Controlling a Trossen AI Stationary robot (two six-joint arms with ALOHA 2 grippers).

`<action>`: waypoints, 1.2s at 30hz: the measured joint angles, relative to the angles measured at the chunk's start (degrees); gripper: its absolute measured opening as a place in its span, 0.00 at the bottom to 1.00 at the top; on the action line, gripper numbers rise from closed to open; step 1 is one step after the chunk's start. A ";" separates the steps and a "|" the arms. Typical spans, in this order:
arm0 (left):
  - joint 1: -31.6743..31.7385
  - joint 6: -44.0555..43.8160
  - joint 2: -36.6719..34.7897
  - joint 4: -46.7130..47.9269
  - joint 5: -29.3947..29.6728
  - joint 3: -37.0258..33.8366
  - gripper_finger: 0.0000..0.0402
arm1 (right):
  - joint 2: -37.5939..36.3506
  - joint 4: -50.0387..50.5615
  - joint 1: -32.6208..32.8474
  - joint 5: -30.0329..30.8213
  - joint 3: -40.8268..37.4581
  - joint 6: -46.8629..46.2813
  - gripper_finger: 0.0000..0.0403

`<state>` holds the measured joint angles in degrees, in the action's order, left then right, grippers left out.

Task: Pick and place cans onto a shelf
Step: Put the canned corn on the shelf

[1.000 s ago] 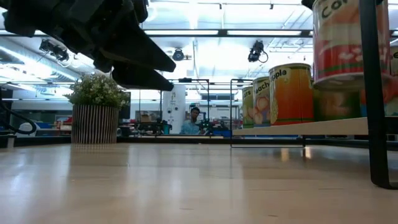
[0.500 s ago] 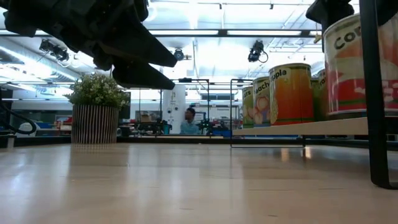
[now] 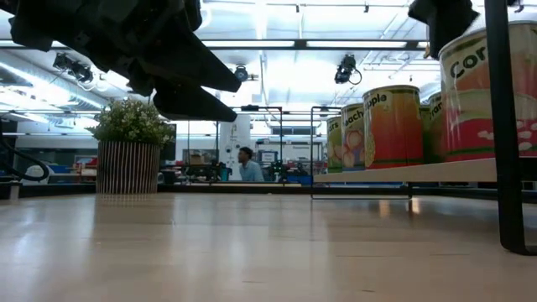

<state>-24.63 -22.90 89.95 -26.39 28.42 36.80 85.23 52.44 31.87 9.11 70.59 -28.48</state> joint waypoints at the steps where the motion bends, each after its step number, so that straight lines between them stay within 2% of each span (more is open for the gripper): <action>1: 0.09 0.00 0.00 0.01 0.00 0.00 0.97 | 0.00 0.63 -0.22 0.20 0.80 0.17 0.90; 6: 0.06 0.00 0.00 0.02 -0.03 0.00 0.97 | 0.00 0.61 -1.92 4.34 3.03 1.96 0.90; 11: 0.03 0.03 0.00 0.05 -0.11 0.00 0.97 | 0.03 -4.95 -4.70 7.97 1.29 3.69 0.90; 20: 0.09 2.61 0.02 0.13 -0.08 0.00 0.97 | 0.22 -5.65 -8.06 8.21 0.54 5.14 0.90; 25: 0.09 3.19 0.02 0.13 -0.07 0.00 0.97 | 4.02 -5.37 -8.94 7.28 0.79 7.23 0.90; 36: 0.01 2.80 0.04 0.22 -0.22 0.00 0.97 | 10.98 4.46 -7.18 7.29 6.63 7.16 0.90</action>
<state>-24.62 -20.09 89.99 -26.17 28.21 36.80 96.21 56.90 24.69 16.40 77.22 -21.32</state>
